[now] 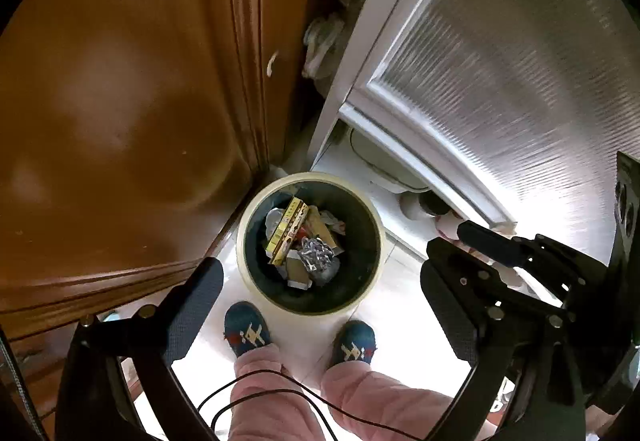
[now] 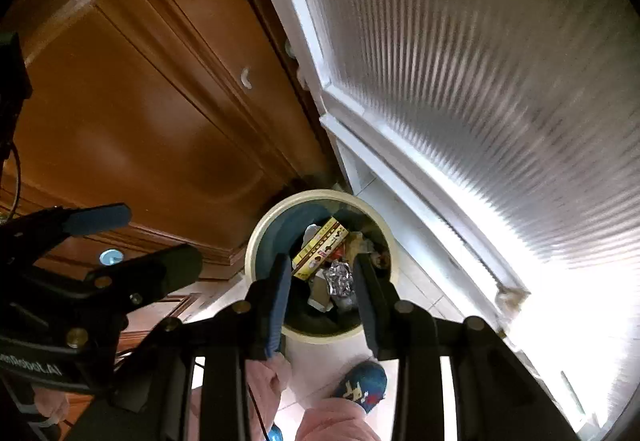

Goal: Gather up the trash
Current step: 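Raise both tools back up to the counter corner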

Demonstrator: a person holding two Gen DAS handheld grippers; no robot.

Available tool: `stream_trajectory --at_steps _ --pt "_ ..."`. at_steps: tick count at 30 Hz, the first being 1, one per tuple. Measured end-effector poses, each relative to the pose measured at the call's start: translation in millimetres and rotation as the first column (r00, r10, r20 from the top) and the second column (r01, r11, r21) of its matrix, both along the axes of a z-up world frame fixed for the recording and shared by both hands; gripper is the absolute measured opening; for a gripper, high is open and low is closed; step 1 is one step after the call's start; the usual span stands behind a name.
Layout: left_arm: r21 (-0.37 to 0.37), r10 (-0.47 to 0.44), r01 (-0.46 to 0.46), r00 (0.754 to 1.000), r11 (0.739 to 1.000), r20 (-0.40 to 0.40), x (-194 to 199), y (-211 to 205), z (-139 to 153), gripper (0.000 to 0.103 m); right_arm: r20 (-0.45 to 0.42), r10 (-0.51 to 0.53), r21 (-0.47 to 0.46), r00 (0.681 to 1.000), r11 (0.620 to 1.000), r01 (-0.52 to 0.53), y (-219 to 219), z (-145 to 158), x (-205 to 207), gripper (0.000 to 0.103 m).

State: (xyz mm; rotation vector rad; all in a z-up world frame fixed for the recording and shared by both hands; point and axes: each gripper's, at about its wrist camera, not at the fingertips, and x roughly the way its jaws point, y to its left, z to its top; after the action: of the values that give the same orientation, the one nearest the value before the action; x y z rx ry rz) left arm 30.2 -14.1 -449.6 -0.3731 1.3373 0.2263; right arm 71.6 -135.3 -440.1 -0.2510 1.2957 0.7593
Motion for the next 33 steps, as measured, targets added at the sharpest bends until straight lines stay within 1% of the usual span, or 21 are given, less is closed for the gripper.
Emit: stream_trajectory --at_steps 5,7,8,10,11,13,14,15,20,22,24,26,28,29,31,33 --pt "0.016 -0.014 0.014 1.000 1.000 0.015 -1.1 -9.9 42.4 0.098 0.007 -0.021 0.010 1.000 1.000 0.021 -10.3 36.7 -0.2 0.033" --pt "0.027 -0.023 0.022 0.999 0.999 0.032 -3.1 -15.7 67.6 0.098 0.011 -0.032 0.017 0.999 0.999 0.032 -15.7 55.4 -0.7 0.033" --pt "0.030 -0.025 0.024 0.999 0.999 0.038 -3.3 -18.2 76.4 0.098 0.015 -0.035 0.025 0.999 0.999 0.035 -19.4 67.5 -1.4 0.033" --pt "0.042 -0.031 0.029 0.998 0.999 0.055 -6.3 -23.8 103.2 0.098 0.026 -0.036 0.034 0.999 0.999 0.035 -26.5 90.7 -3.8 0.033" --pt "0.045 -0.034 0.031 0.998 0.999 0.061 -7.0 -25.1 112.0 0.098 0.028 -0.034 0.040 0.999 0.999 0.033 -27.5 97.7 -4.8 0.033" --pt "0.059 -0.041 0.036 0.996 0.998 0.082 -10.8 -29.8 140.7 0.098 0.042 -0.027 0.052 0.999 0.998 0.025 -32.3 122.4 -8.9 0.033" --pt "0.063 -0.042 0.036 0.995 0.997 0.090 -11.5 -31.0 149.2 0.098 0.051 -0.017 0.061 0.999 0.998 0.014 -35.8 137.2 -9.3 0.033" --pt "0.069 -0.044 0.037 0.993 0.997 0.105 -13.5 -33.1 163.6 0.098 0.058 -0.009 0.068 0.998 0.998 0.005 -37.5 148.1 -10.6 0.033" --pt "0.121 -0.058 0.038 0.985 0.992 0.164 -19.7 -40.6 224.0 0.098 0.131 0.047 0.111 0.990 0.992 -0.062 -45.2 209.5 -18.5 0.033" --pt "0.144 -0.064 0.037 0.980 0.989 0.190 -19.8 -43.1 247.3 0.098 0.177 0.070 0.133 0.982 0.987 -0.094 -49.1 235.8 -21.0 0.033" --pt "0.162 -0.066 0.031 0.975 0.986 0.211 -19.0 -44.7 267.0 0.098 0.211 0.086 0.154 0.974 0.981 -0.120 -53.2 253.7 -23.2 0.033" --pt "0.174 -0.061 0.020 0.970 0.984 0.235 -18.2 -45.5 288.5 0.098 0.249 0.094 0.179 0.964 0.974 -0.142 -57.8 278.1 -24.1 0.033" --pt "0.193 -0.057 0.003 0.960 0.981 0.274 -18.5 -47.4 315.1 0.098 0.283 0.097 0.202 0.954 0.966 -0.158 -62.4 298.5 -23.5 0.033" --pt "0.202 -0.056 -0.003 0.957 0.979 0.286 -16.9 -47.6 323.6 0.098 0.304 0.097 0.218 0.948 0.961 -0.168 -68.5 315.7 -22.3 0.033" --pt "0.230 -0.060 -0.016 0.945 0.973 0.322 -17.5 -50.4 351.3 0.098 0.335 0.094 0.245 0.938 0.952 -0.183 -73.3 332.4 -23.0 0.032" --pt "0.255 -0.068 -0.024 0.936 0.967 0.346 -17.5 -53.5 370.2 0.098 0.361 0.087 0.272 0.928 0.943 -0.194 -80.6 354.7 -18.6 0.033"
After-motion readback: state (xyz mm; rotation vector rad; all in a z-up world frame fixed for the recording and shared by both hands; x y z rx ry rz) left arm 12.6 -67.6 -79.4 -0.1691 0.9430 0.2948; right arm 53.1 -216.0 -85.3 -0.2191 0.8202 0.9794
